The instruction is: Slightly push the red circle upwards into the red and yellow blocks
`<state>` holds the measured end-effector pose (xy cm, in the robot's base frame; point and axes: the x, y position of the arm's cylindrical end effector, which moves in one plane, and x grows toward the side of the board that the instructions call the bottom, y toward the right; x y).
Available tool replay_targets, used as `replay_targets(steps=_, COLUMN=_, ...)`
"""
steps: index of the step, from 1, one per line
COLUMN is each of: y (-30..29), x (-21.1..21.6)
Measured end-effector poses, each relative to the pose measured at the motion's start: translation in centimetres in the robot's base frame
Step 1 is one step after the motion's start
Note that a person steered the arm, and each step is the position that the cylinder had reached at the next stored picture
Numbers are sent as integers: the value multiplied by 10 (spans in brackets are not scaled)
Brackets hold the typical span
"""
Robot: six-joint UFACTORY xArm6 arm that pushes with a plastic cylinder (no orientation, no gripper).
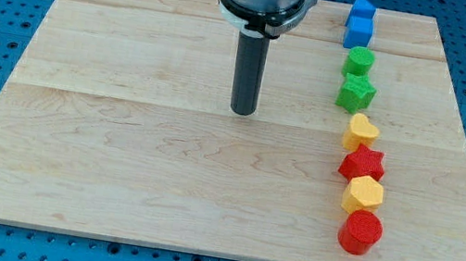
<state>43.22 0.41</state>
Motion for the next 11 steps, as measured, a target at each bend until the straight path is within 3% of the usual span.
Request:
replay_targets(steps=3, y=40, x=89)
replay_targets(steps=5, y=92, x=186)
replay_targets(steps=8, y=143, x=187)
replay_targets(steps=11, y=129, x=152)
